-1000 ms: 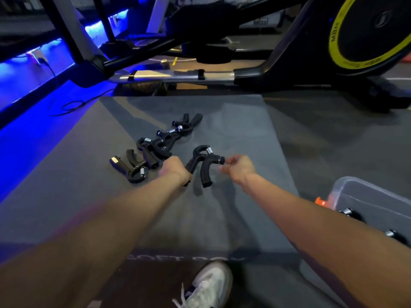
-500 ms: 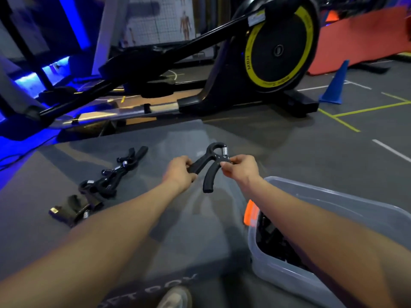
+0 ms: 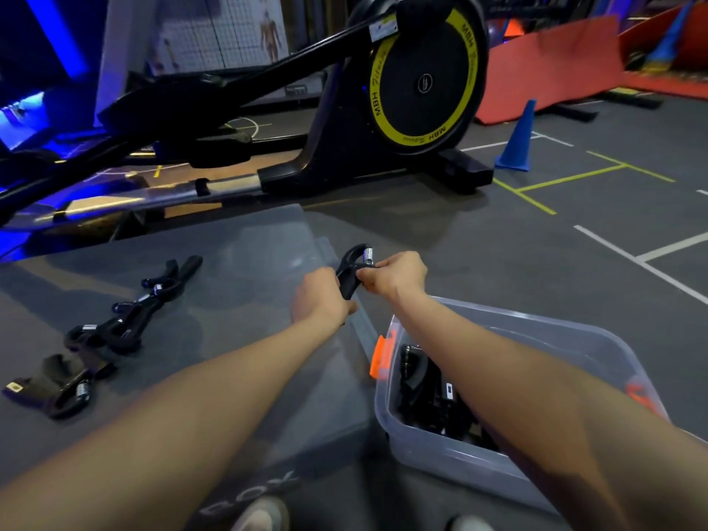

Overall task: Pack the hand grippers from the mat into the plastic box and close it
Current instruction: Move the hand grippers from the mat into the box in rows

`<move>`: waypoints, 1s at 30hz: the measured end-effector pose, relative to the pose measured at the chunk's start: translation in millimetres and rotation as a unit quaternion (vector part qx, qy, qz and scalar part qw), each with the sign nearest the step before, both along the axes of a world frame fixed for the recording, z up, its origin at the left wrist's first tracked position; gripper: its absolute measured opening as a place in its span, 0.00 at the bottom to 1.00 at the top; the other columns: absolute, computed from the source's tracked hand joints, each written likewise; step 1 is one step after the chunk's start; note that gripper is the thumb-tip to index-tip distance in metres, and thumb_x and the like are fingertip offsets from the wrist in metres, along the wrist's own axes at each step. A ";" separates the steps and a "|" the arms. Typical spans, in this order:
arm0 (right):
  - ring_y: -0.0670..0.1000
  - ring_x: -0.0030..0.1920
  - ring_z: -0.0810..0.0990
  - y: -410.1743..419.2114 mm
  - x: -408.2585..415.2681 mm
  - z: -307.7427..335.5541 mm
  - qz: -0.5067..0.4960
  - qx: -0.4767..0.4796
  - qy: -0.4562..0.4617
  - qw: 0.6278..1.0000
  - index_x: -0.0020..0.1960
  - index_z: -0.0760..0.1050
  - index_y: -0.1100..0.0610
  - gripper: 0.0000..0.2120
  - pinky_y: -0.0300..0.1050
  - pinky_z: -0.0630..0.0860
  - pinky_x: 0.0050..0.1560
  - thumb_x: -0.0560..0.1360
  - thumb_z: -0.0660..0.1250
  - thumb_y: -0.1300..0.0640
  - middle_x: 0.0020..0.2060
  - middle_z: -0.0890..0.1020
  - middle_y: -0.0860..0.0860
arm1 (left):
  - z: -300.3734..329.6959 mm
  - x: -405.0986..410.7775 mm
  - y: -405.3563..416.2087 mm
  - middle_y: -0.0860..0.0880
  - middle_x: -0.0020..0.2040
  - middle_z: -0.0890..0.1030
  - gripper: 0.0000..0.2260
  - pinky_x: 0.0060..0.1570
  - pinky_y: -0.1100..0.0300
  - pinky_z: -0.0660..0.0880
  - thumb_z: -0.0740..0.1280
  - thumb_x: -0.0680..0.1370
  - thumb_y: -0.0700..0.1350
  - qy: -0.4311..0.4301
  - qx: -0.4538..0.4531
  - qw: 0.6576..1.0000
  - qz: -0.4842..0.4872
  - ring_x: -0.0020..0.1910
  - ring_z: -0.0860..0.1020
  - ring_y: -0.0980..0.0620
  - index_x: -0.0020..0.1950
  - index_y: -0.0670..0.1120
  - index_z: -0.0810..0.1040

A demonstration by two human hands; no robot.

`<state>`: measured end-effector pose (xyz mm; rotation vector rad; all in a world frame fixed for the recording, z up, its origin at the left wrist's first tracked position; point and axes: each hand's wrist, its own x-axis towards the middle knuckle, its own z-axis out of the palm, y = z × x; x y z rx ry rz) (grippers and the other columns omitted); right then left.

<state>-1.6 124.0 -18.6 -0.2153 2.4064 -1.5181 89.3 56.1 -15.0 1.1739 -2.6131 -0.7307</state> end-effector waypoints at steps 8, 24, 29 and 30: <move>0.50 0.46 0.78 10.1 5.2 -0.5 0.084 -0.100 -0.003 0.991 0.56 0.78 0.63 0.22 0.46 0.77 0.58 0.64 0.78 0.62 0.47 0.82 0.57 | -2.5 -12.8 -19.7 0.42 0.47 0.84 0.08 0.46 0.58 0.74 0.73 0.70 0.44 0.052 0.095 0.994 0.021 0.49 0.82 0.44 0.48 0.45 0.82; 0.53 0.43 0.81 104.7 -7.5 -12.1 0.040 -0.093 0.027 0.995 0.63 0.74 0.62 0.23 0.39 0.81 0.41 0.69 0.71 0.70 0.49 0.81 0.55 | -28.9 -57.0 41.8 0.49 0.37 0.78 0.08 0.44 0.61 0.74 0.64 0.78 0.38 0.227 0.389 0.889 -0.078 0.36 0.75 0.54 0.56 0.39 0.78; 0.52 0.32 0.79 148.6 -13.8 -28.7 -0.014 -0.059 0.025 0.998 0.60 0.76 0.63 0.19 0.46 0.81 0.40 0.70 0.69 0.72 0.38 0.79 0.51 | -42.0 -73.3 82.9 0.44 0.43 0.80 0.10 0.57 0.52 0.75 0.65 0.77 0.39 0.176 0.389 0.894 -0.138 0.44 0.77 0.48 0.57 0.37 0.78; 0.51 0.32 0.78 158.0 -15.4 -31.9 -0.025 -0.055 0.016 0.998 0.59 0.76 0.63 0.19 0.49 0.82 0.41 0.69 0.69 0.72 0.37 0.78 0.50 | -46.9 -76.9 91.0 0.43 0.45 0.81 0.10 0.60 0.50 0.75 0.65 0.77 0.40 0.159 0.382 0.898 -0.150 0.46 0.78 0.48 0.57 0.38 0.78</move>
